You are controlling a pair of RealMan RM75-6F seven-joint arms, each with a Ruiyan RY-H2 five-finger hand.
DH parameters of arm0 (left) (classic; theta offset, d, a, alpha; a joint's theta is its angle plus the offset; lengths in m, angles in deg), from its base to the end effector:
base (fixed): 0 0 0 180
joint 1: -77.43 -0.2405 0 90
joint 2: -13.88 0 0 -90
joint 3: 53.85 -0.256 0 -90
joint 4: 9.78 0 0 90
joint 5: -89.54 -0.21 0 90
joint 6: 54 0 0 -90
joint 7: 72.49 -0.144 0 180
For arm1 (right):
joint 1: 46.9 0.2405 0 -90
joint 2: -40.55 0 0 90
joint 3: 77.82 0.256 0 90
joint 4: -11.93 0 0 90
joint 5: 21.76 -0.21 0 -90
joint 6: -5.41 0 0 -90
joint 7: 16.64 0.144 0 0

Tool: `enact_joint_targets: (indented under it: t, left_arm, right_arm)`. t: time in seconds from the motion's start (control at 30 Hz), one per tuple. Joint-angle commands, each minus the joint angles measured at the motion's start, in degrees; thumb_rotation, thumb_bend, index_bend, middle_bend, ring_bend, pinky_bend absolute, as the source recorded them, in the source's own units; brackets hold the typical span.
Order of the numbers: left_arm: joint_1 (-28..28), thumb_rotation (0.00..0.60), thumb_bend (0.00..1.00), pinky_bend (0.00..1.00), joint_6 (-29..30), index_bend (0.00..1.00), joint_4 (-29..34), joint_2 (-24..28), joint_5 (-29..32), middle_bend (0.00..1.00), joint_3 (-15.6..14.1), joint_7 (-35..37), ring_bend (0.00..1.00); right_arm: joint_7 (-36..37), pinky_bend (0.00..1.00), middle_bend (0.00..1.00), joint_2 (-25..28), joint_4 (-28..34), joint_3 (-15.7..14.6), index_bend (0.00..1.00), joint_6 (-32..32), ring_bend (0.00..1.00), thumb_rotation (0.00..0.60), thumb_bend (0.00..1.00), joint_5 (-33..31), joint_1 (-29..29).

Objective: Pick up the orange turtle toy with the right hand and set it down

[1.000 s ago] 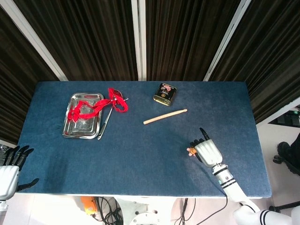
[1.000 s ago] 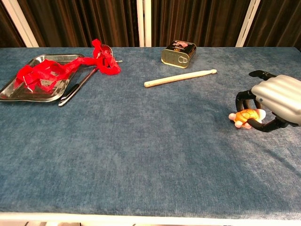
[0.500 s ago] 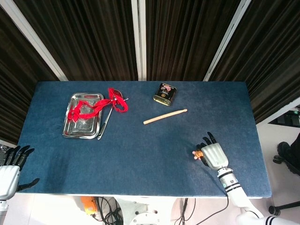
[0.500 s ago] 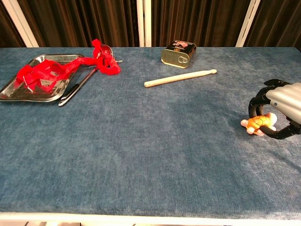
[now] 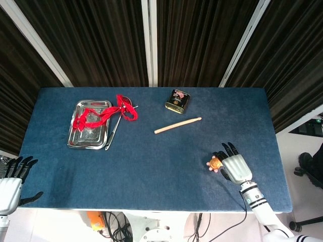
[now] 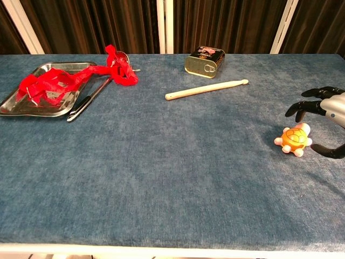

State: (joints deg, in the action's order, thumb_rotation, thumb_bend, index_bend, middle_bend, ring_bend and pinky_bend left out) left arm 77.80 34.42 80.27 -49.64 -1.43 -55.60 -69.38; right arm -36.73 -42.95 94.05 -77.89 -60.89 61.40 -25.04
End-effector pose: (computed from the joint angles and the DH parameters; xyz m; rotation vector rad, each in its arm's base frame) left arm -0.3232 0.1394 0.1581 -1.4232 -0.9403 -0.8802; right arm -0.2633 -0.2464 0.0137 1.8586 -0.7782 0.7262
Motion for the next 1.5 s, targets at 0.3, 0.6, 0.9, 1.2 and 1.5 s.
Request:
enact_joint_targets:
  t: [0.3,0.6,0.9,1.2,1.5]
  left_arm:
    - [0.0,0.600,0.08,0.00,-0.2,0.15,-0.3,-0.1,0.3,0.09,0.1,0.3,0.00]
    - [0.0,0.600,0.08,0.00,-0.3,0.15,-0.9,-0.2,0.5,0.09,0.0,1.0,0.00]
    - [-0.1,0.600,0.08,0.00,-0.1,0.15,-0.8,-0.2,0.3,0.09,0.0,1.0,0.00]
    - [0.1,0.600,0.08,0.00,-0.2,0.15,-0.2,-0.1,0.2,0.09,0.1,0.2,0.00]
    - [0.2,0.600,0.08,0.00,0.0,0.15,1.5,0.1,-0.3,0.09,0.0,-1.5,0.00]
  right_arm:
    - [-2.1,0.00,0.37,-1.7,-3.0,-0.5,0.43,0.9,0.03,0.600,0.32,1.1,0.7]
    - [-1.9,0.00,0.72,-5.1,-7.4,-0.4,0.87,-2.2,0.27,0.600,0.37,3.6,0.3]
    - [-0.1,0.00,0.95,-6.1,-9.5,-0.6,1.00,-3.9,0.47,0.600,0.45,4.9,-0.4]
    - [0.7,0.00,0.34,-3.8,-7.5,0.6,0.28,-4.6,0.08,0.600,0.11,2.2,-1.9]
    - [2.5,0.00,0.00,1.0,-1.9,0.5,0.00,-6.7,0.00,0.600,0.02,0.1,-5.0]
